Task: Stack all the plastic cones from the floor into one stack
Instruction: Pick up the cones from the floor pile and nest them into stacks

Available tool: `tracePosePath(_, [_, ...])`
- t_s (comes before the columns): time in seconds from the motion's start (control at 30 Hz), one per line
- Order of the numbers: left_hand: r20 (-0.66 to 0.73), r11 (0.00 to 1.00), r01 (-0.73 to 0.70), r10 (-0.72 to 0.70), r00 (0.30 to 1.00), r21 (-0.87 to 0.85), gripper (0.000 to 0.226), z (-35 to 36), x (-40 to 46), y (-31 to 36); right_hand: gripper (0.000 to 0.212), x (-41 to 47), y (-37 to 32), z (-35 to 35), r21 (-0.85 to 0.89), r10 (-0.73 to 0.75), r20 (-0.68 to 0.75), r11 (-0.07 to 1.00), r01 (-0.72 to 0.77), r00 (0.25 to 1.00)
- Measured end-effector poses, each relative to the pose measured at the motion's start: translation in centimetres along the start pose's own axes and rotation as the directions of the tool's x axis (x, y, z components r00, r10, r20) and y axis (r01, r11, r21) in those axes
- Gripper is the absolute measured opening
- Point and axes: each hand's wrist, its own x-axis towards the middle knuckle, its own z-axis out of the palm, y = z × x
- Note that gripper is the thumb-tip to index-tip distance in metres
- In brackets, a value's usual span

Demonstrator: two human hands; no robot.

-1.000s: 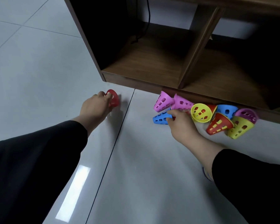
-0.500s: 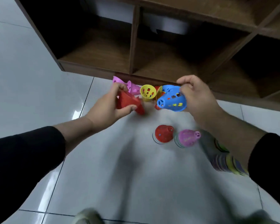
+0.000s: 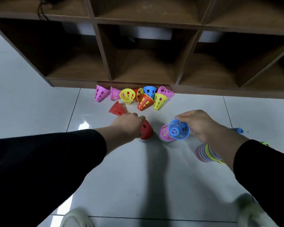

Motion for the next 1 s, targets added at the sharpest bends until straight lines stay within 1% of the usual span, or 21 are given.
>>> tracePosePath(0.13, [-0.013, 0.994, -0.017, 0.018, 1.000, 0.104, 0.047, 0.6, 1.9, 1.2, 0.021, 2.2, 1.4, 1.0, 0.054, 0.075, 0.026, 0.996, -0.076, 0.997])
tracePosePath(0.23, [-0.011, 0.990, -0.038, 0.040, 0.999, 0.138, 0.048, 1.1, 3.2, 1.6, 0.021, 3.9, 2.5, 1.7, -0.005, 0.102, 0.001, 0.995, -0.102, 0.995])
tracePosePath(0.3, [-0.011, 0.994, -0.034, 0.035, 0.999, 0.102, 0.050, 1.4, 3.8, 1.8, 0.021, 4.8, 3.2, 2.0, -0.044, 0.114, -0.019, 0.992, -0.115, 0.993])
tracePosePath(0.4, [-0.035, 0.999, -0.032, 0.032, 0.999, 0.015, 0.054, 2.7, 4.4, 2.0, 0.015, 6.1, 4.0, 2.1, -0.125, 0.119, -0.048, 0.984, -0.124, 0.992])
tracePosePath(0.47, [-0.059, 0.998, -0.033, 0.030, 0.998, -0.048, 0.062, 3.8, 4.4, 1.9, 0.021, 6.7, 4.0, 2.1, -0.210, 0.098, -0.057, 0.972, -0.108, 0.994])
tracePosePath(0.5, [-0.072, 0.995, -0.039, 0.033, 0.997, -0.091, 0.067, 4.3, 4.3, 1.8, 0.025, 7.0, 4.1, 2.1, -0.232, 0.091, -0.051, 0.967, -0.101, 0.995])
tracePosePath(0.57, [-0.094, 0.982, -0.054, 0.037, 0.995, -0.183, 0.074, 5.2, 4.1, 1.5, 0.024, 7.2, 4.2, 2.2, -0.254, 0.104, -0.013, 0.962, -0.104, 0.995])
tracePosePath(0.63, [-0.132, 0.966, -0.074, 0.042, 0.990, -0.249, 0.074, 5.8, 3.7, 1.0, 0.021, 7.4, 4.5, 2.6, -0.314, 0.103, 0.029, 0.945, -0.089, 0.994])
tracePosePath(0.7, [-0.199, 0.957, -0.087, 0.031, 0.980, -0.277, 0.066, 6.0, 3.3, 0.2, 0.030, 7.7, 4.5, 2.9, -0.439, 0.046, 0.046, 0.898, -0.021, 0.998])
tracePosePath(0.77, [-0.308, 0.959, -0.058, -0.032, 0.951, -0.279, 0.054, 6.2, 3.1, -1.2, 0.038, 8.2, 4.1, 3.1, -0.529, -0.046, 0.020, 0.847, 0.050, 0.999])
tracePosePath(0.8, [-0.361, 0.958, -0.012, -0.096, 0.928, -0.285, 0.048, 6.3, 3.2, -2.1, 0.040, 8.6, 3.6, 3.2, -0.539, -0.099, 0.010, 0.838, 0.089, 0.995])
tracePosePath(0.87, [-0.406, 0.925, 0.147, -0.292, 0.866, -0.350, 0.037, 6.4, 3.8, -4.1, 0.038, 9.7, 2.2, 3.4, -0.525, -0.159, 0.026, 0.838, 0.148, 0.987])
tracePosePath(0.9, [-0.381, 0.876, 0.246, -0.412, 0.828, -0.414, 0.039, 6.4, 4.2, -5.1, 0.036, 10.4, 1.5, 3.6, -0.521, -0.153, 0.045, 0.840, 0.153, 0.987])
tracePosePath(0.93, [-0.312, 0.799, 0.340, -0.530, 0.789, -0.496, 0.045, 6.3, 4.8, -5.9, 0.039, 11.1, 0.7, 3.9, -0.526, -0.133, 0.067, 0.837, 0.148, 0.989])
tracePosePath(0.97, [-0.213, 0.701, 0.416, -0.622, 0.753, -0.579, 0.054, 6.2, 5.4, -6.5, 0.045, 11.9, 0.0, 4.3, -0.533, -0.119, 0.086, 0.833, 0.146, 0.989])
tracePosePath(1.0, [-0.113, 0.610, 0.470, -0.678, 0.726, -0.638, 0.061, 6.2, 6.1, -6.9, 0.052, 12.7, -0.6, 4.8, -0.541, -0.118, 0.094, 0.828, 0.150, 0.989])
